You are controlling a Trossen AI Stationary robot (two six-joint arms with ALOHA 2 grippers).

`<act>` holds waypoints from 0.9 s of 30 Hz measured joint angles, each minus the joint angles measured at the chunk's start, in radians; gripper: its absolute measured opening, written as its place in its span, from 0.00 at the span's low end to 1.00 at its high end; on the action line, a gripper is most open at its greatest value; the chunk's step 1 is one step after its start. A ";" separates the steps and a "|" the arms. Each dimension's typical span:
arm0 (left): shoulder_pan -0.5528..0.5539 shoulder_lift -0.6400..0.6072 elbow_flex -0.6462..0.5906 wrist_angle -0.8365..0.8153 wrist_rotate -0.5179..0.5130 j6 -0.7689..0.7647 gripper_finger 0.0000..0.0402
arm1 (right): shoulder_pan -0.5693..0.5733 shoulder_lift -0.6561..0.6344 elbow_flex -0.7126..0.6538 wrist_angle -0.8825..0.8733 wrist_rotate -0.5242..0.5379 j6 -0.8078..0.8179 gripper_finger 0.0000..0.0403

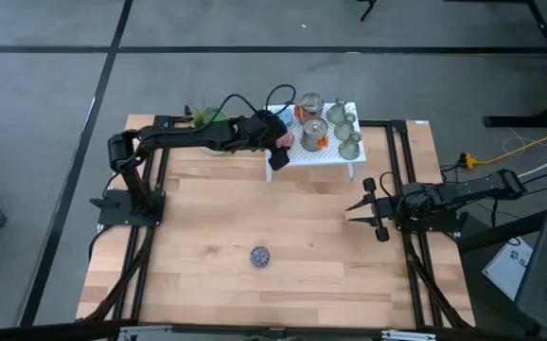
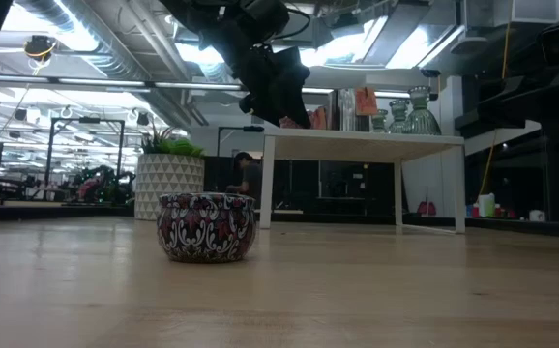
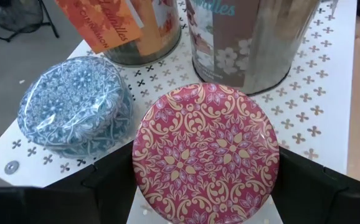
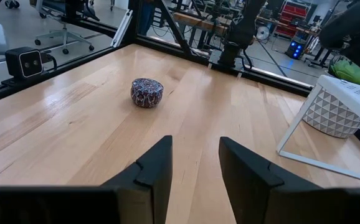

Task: Pick & Place candle stick holders
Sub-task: Put the pink scented candle on the shelf aligned with the blue scented candle

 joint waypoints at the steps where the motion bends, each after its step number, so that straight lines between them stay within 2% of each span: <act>1: 0.003 0.000 0.000 -0.003 0.000 0.002 0.74 | 0.000 0.000 0.000 0.000 0.000 0.000 0.34; 10: 0.030 0.000 0.000 -0.003 0.013 0.019 0.74 | 0.000 0.000 0.000 0.000 0.000 0.000 0.34; 20: 0.031 0.000 0.000 -0.002 0.019 0.045 0.83 | 0.000 0.000 0.000 0.000 0.000 0.000 0.34; 27: 0.029 -0.005 0.000 0.008 0.030 0.060 0.86 | 0.000 0.000 0.000 0.000 0.000 0.000 0.34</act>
